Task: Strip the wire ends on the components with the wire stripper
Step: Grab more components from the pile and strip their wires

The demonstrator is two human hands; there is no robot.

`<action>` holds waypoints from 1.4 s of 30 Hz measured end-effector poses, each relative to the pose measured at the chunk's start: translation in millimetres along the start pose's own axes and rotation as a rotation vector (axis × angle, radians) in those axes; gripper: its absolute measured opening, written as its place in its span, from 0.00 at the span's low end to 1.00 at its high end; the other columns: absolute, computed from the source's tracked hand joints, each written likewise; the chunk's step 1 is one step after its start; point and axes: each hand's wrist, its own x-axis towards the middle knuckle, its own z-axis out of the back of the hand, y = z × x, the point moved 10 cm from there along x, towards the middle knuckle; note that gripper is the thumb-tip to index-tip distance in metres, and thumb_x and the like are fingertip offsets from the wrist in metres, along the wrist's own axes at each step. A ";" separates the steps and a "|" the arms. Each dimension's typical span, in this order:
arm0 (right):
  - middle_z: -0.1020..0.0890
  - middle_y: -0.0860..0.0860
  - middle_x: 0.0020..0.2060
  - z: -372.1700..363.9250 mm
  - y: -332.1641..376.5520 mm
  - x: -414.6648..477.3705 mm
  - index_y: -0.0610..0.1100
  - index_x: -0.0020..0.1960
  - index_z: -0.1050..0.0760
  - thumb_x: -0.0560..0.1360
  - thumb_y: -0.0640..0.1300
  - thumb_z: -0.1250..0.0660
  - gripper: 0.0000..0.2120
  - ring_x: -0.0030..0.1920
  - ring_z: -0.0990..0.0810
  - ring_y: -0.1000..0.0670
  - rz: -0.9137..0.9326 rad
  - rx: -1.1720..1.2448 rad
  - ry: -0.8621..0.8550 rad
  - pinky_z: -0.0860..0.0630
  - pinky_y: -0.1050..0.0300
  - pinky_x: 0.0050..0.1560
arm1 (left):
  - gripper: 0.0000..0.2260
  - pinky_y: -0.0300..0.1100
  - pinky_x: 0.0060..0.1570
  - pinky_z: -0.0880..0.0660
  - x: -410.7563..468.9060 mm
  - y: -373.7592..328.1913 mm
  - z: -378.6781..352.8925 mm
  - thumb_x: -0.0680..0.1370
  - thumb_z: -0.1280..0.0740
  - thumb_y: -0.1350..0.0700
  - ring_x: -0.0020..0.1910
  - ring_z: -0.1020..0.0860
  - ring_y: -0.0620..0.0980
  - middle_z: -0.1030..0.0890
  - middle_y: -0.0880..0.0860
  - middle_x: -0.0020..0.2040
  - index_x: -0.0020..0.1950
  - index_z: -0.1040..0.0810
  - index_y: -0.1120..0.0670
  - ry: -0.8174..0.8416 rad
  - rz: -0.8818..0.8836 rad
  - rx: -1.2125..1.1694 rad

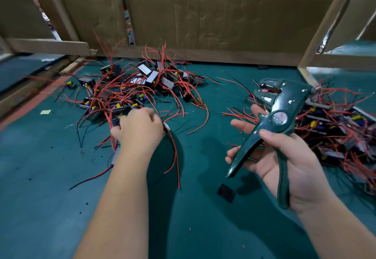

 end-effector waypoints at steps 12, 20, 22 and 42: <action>0.25 0.35 0.59 -28.5 2.9 -7.1 0.43 0.68 0.28 0.60 0.48 0.24 0.36 0.38 0.18 0.40 -0.200 0.352 0.318 0.21 0.44 0.45 | 0.09 0.36 0.55 0.28 -87.0 -120.2 -3.7 0.73 0.32 0.60 0.48 0.22 0.43 0.20 0.52 0.46 0.51 0.18 0.56 0.605 -0.674 -0.946; 0.21 0.41 0.48 -27.9 -2.8 -7.2 0.40 0.67 0.27 0.59 0.47 0.23 0.38 0.38 0.19 0.40 -0.256 0.333 0.324 0.20 0.44 0.44 | 0.06 0.32 0.43 0.26 -108.5 -129.5 -20.7 0.74 0.34 0.66 0.39 0.21 0.44 0.19 0.49 0.37 0.42 0.18 0.58 0.888 -0.607 -1.087; 0.21 0.39 0.48 -30.0 -4.9 -8.3 0.40 0.68 0.28 0.59 0.47 0.23 0.39 0.39 0.19 0.40 -0.263 0.305 0.332 0.21 0.43 0.44 | 0.06 0.35 0.42 0.24 -107.2 -127.6 -25.5 0.73 0.33 0.64 0.37 0.21 0.48 0.19 0.55 0.36 0.37 0.18 0.59 0.929 -0.528 -1.145; 0.23 0.41 0.62 -26.2 -4.3 -6.5 0.40 0.69 0.30 0.59 0.49 0.23 0.41 0.38 0.17 0.41 -0.226 0.290 0.311 0.20 0.44 0.44 | 0.14 0.37 0.46 0.22 -65.0 -104.4 4.8 0.63 0.24 0.62 0.43 0.17 0.47 0.15 0.51 0.40 0.45 0.20 0.51 0.450 -0.446 -1.413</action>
